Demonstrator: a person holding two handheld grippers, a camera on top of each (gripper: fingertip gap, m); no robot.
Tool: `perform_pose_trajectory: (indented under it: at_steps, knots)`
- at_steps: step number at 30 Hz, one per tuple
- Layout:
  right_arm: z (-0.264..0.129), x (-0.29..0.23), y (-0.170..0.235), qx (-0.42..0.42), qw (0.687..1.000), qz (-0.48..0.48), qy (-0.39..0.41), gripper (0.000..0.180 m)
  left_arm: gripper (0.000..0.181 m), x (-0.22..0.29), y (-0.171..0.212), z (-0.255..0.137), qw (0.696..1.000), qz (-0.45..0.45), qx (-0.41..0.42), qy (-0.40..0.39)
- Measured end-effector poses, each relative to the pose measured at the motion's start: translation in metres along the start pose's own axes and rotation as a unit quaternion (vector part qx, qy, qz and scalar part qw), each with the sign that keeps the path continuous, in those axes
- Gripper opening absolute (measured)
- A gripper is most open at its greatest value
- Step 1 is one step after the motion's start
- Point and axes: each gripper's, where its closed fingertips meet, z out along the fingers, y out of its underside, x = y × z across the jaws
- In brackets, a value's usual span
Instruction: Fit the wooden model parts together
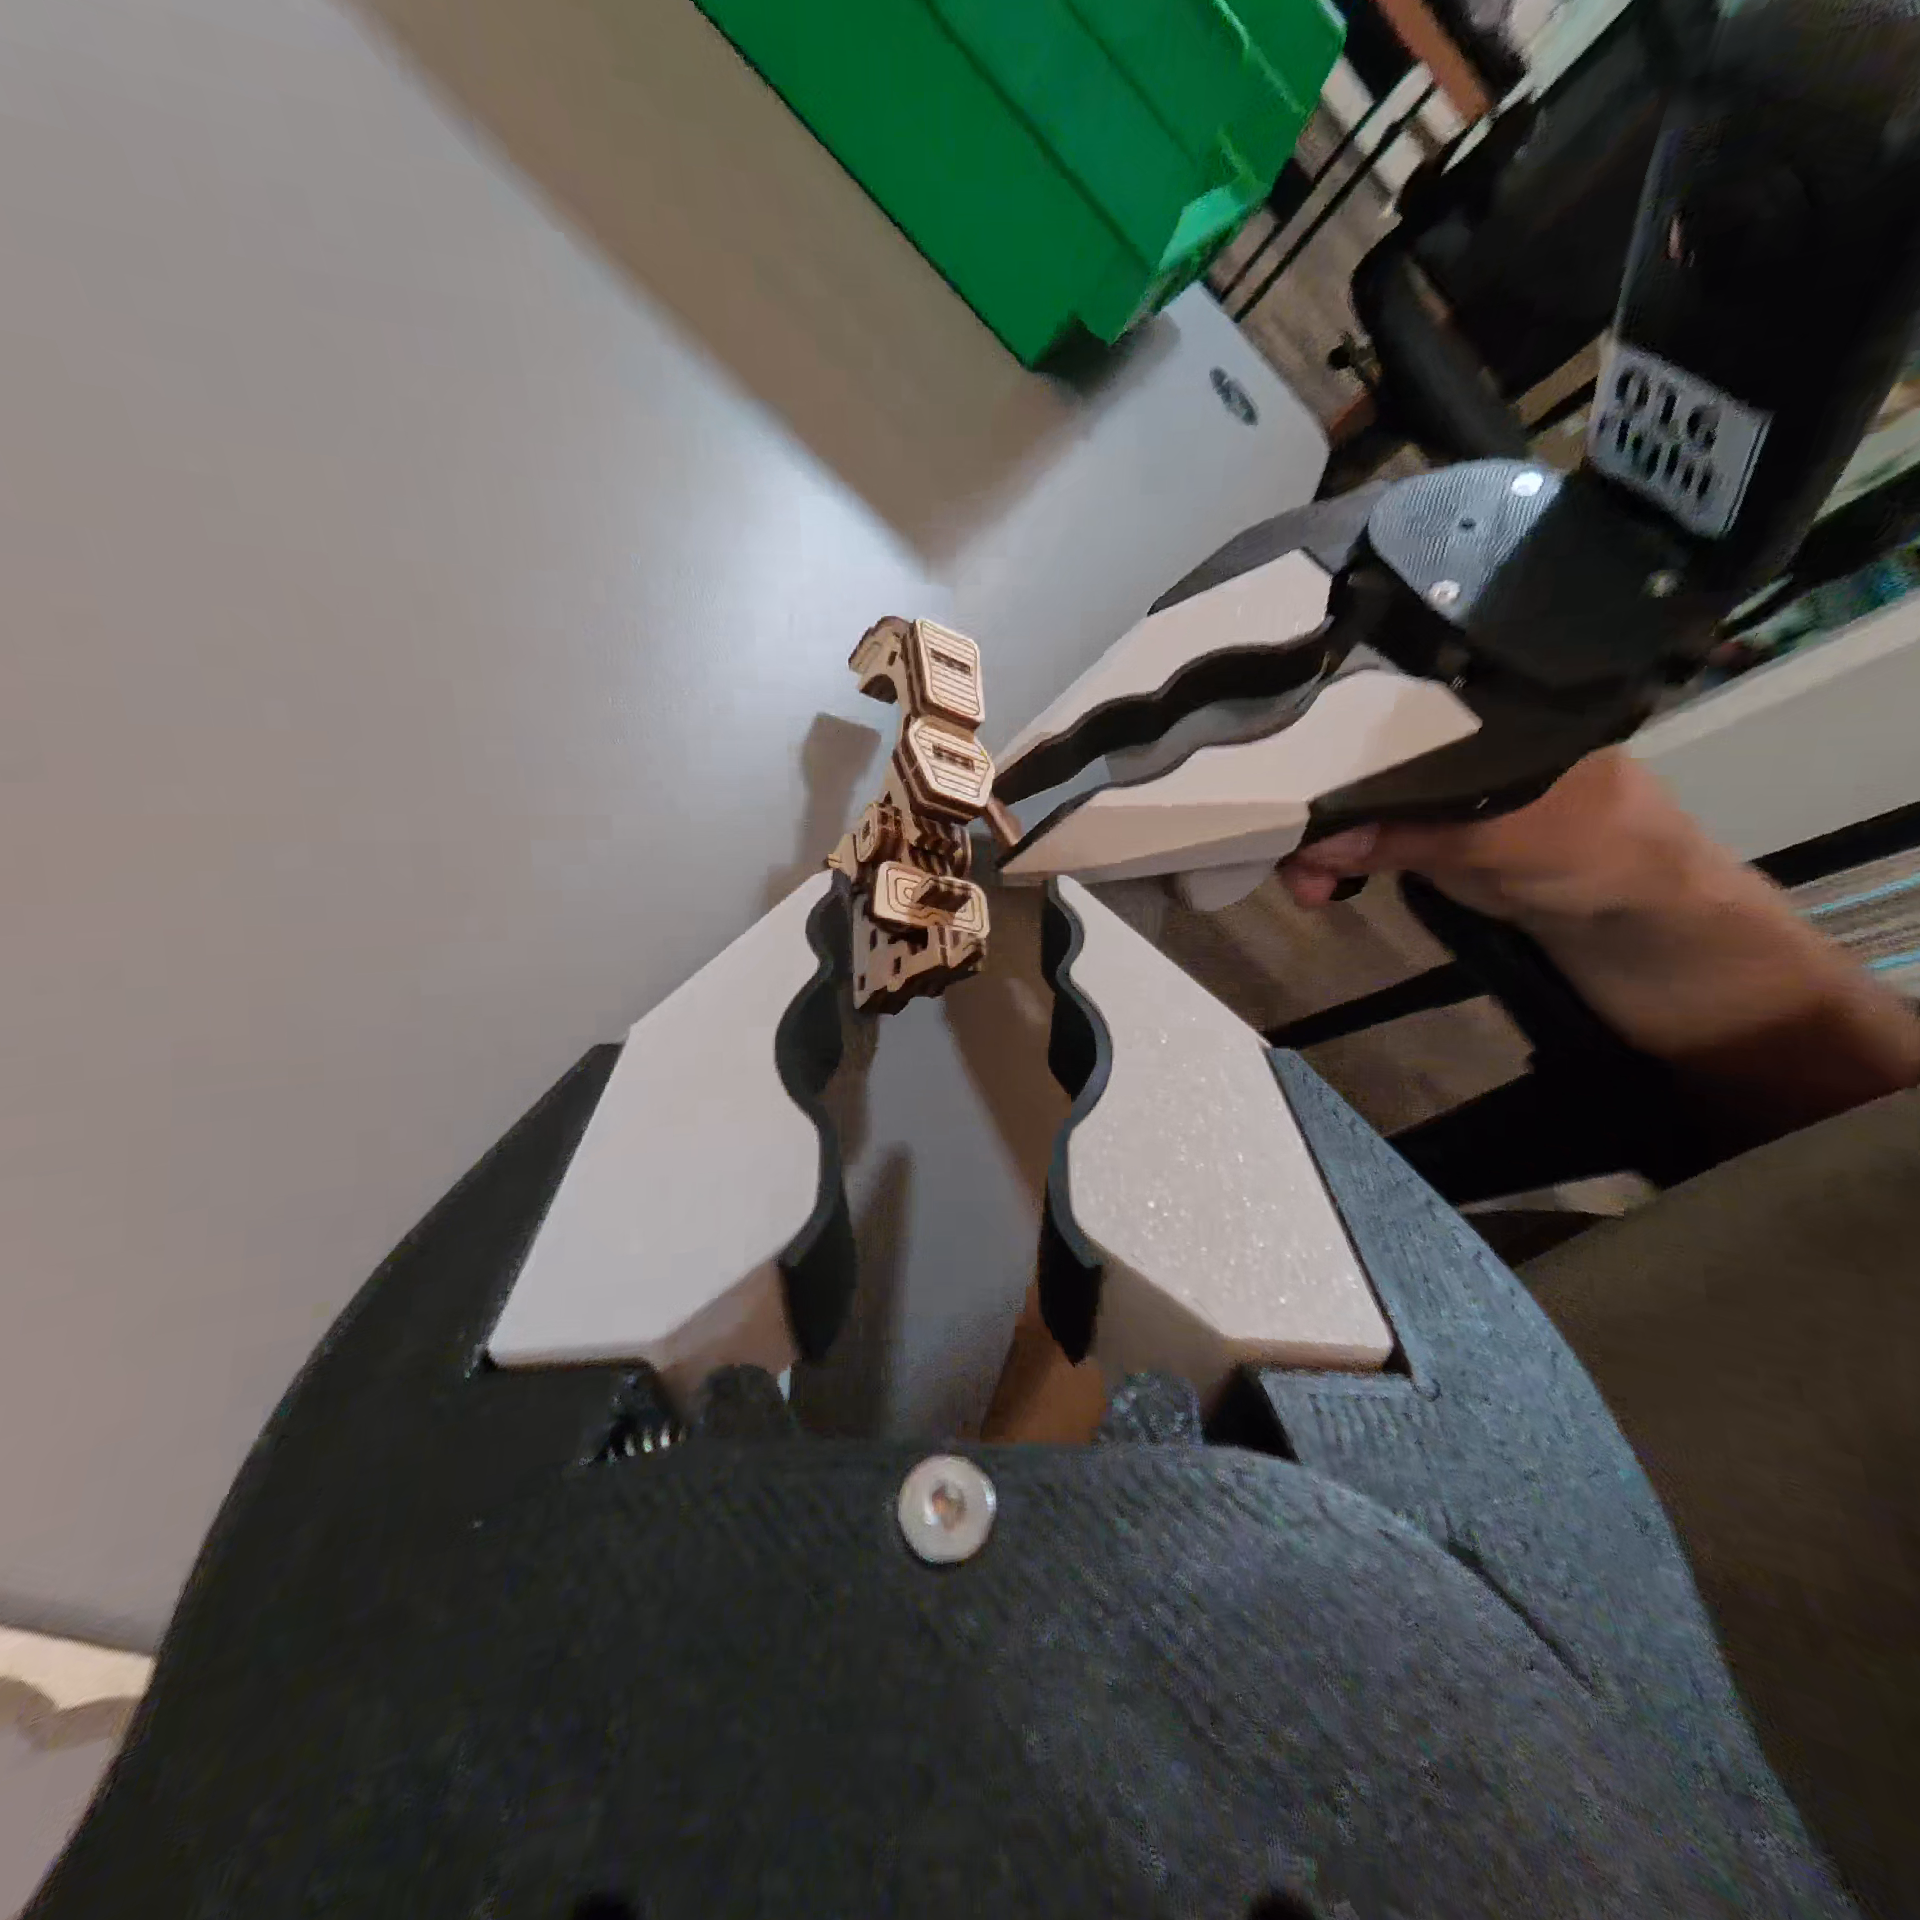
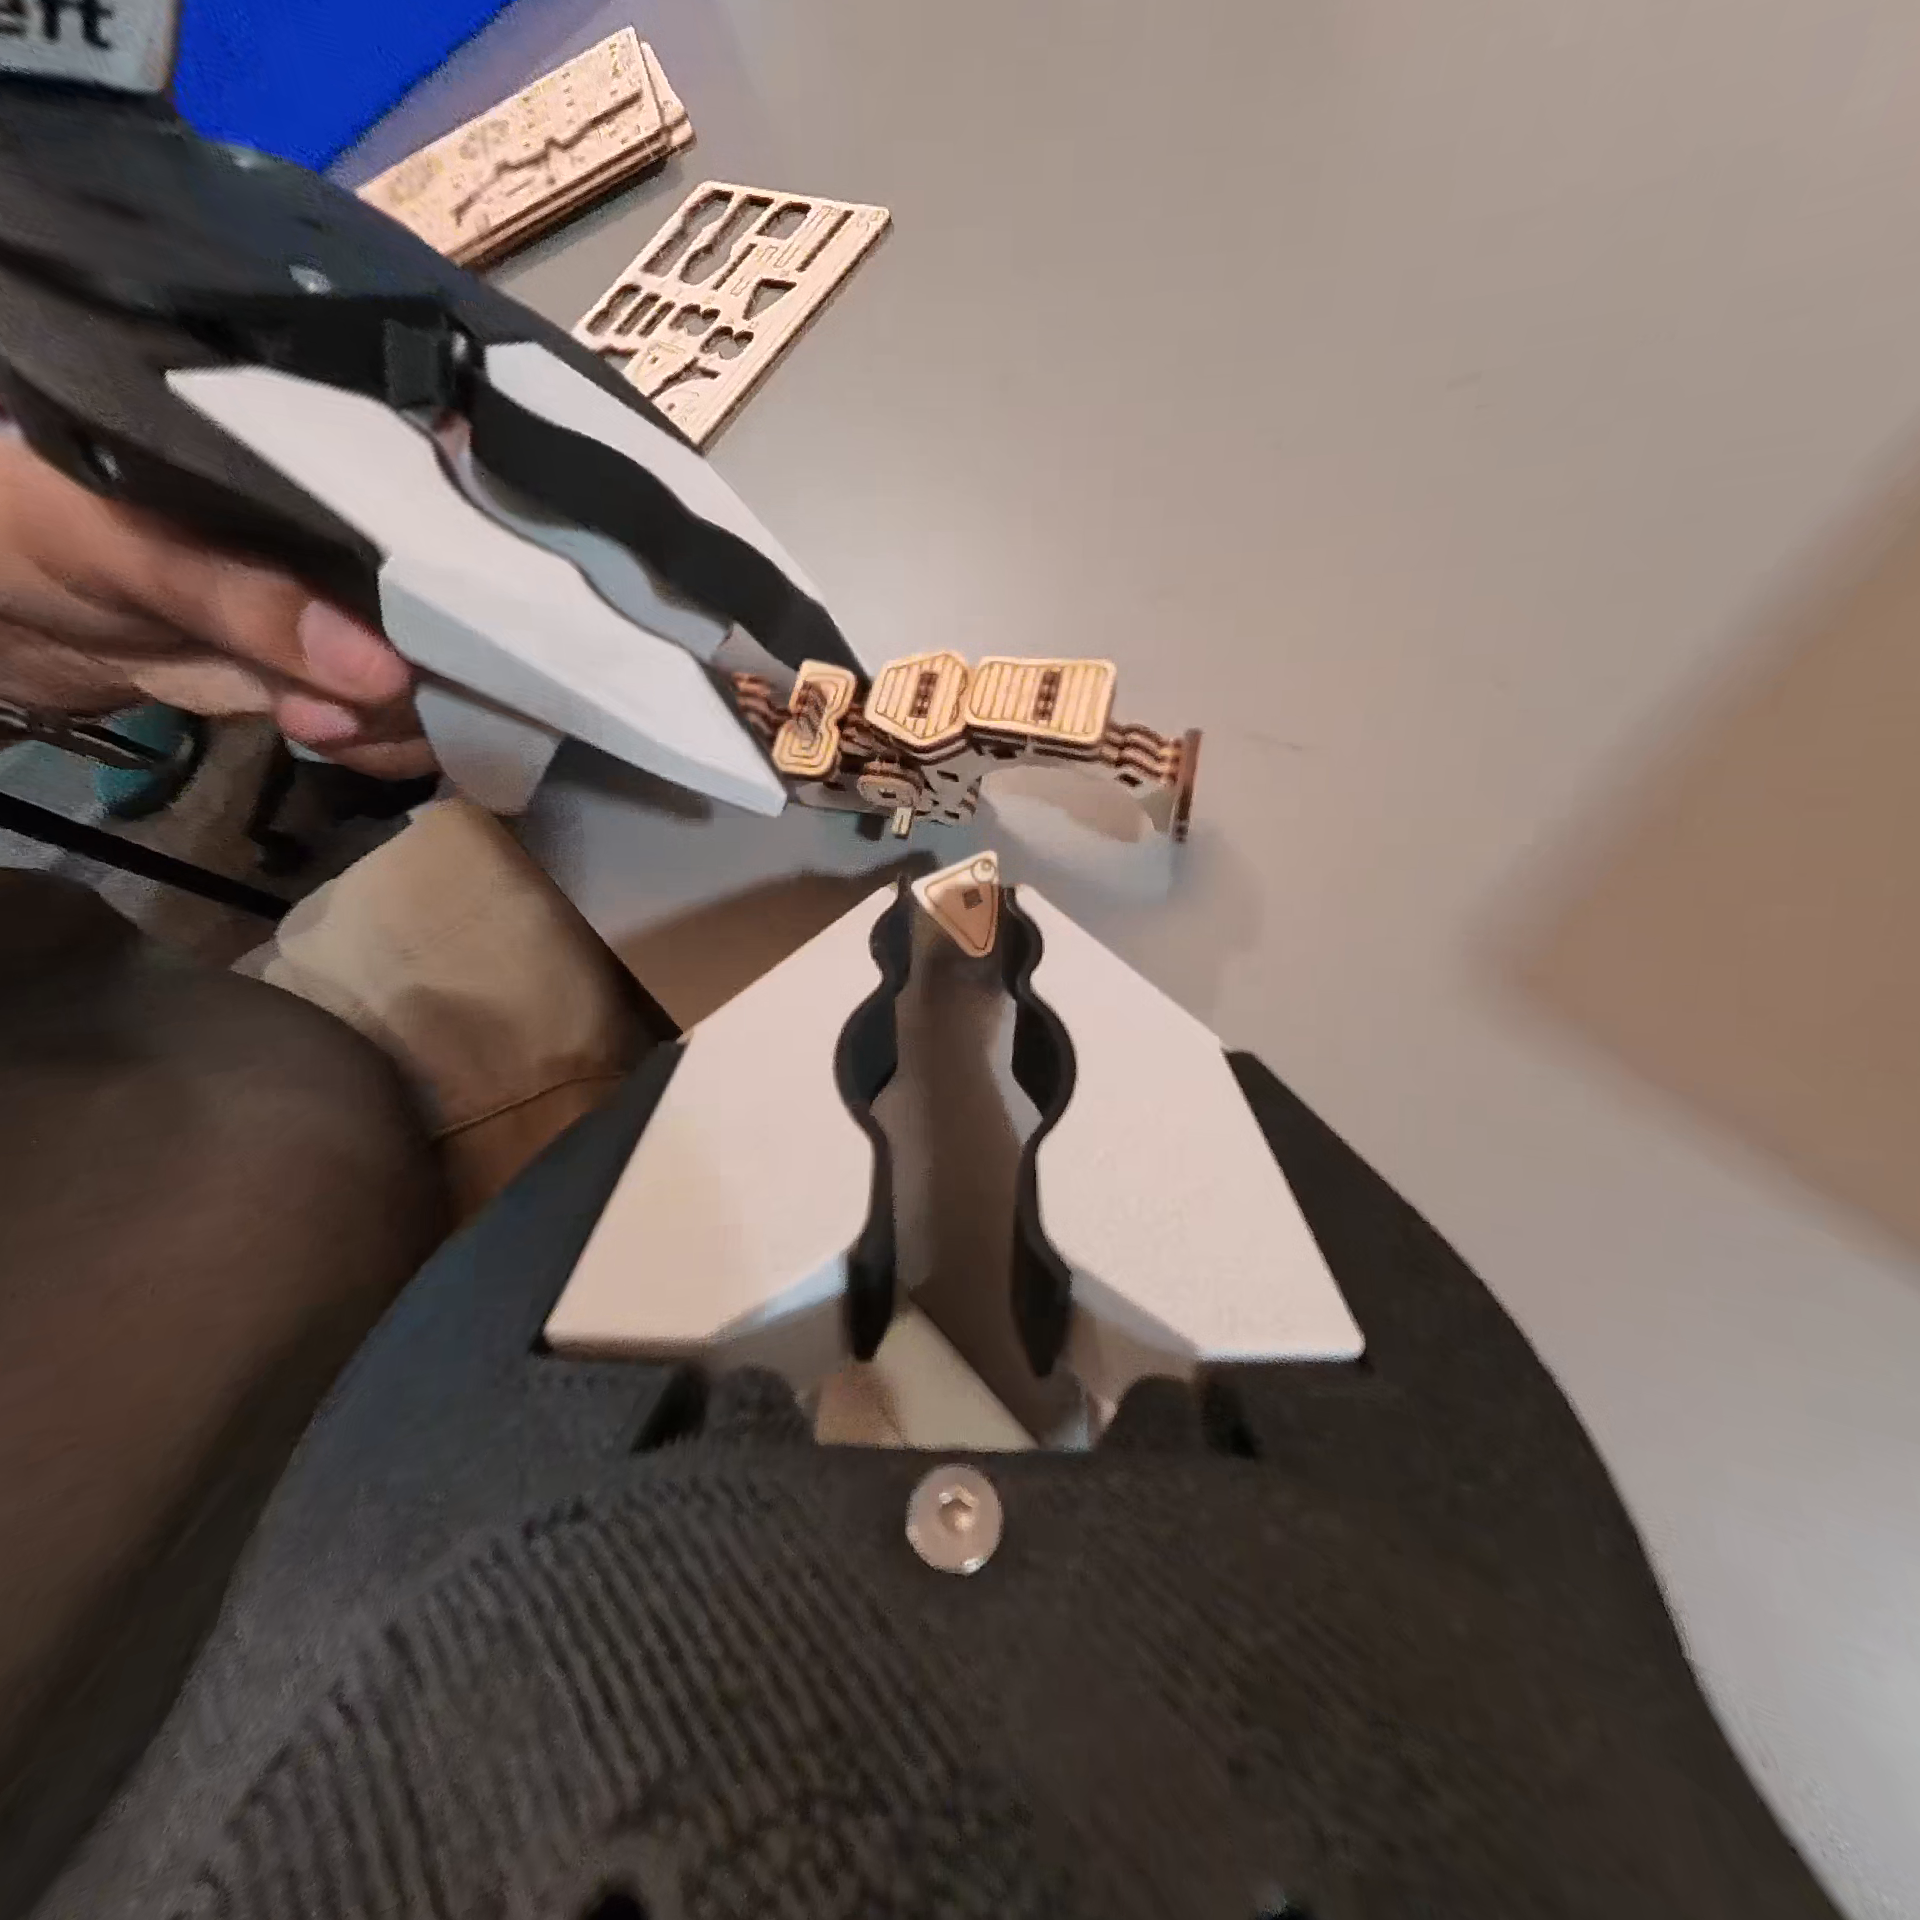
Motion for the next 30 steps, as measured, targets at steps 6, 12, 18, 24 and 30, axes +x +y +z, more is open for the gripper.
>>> perform_pose_trajectory:
  at_steps: [6, 12, 18, 24, 30]
  knots:
    - [-0.005, -0.002, -0.006, 0.020, 0.999, 0.030, -0.028, 0.015, 0.043, 0.000, -0.004, -0.002, 0.993, 0.101, 0.020, -0.065]
    - [-0.003, 0.002, -0.005, 0.012, 1.000, 0.011, -0.020, 0.015, 0.047, -0.001, -0.005, 0.000, 0.996, 0.072, 0.016, -0.049]
    - [0.000, 0.008, -0.007, 0.015, 0.998, 0.032, -0.041, 0.015, 0.049, -0.004, -0.004, 0.010, 0.999, 0.038, -0.011, -0.030]
    - [-0.006, 0.011, -0.011, 0.036, 0.997, 0.054, -0.051, 0.015, 0.048, -0.004, -0.002, 0.012, 0.997, 0.058, -0.021, -0.043]
    - [-0.003, 0.007, -0.012, 0.033, 0.996, 0.052, -0.060, 0.015, 0.043, -0.005, -0.001, 0.012, 0.996, 0.064, -0.026, -0.050]
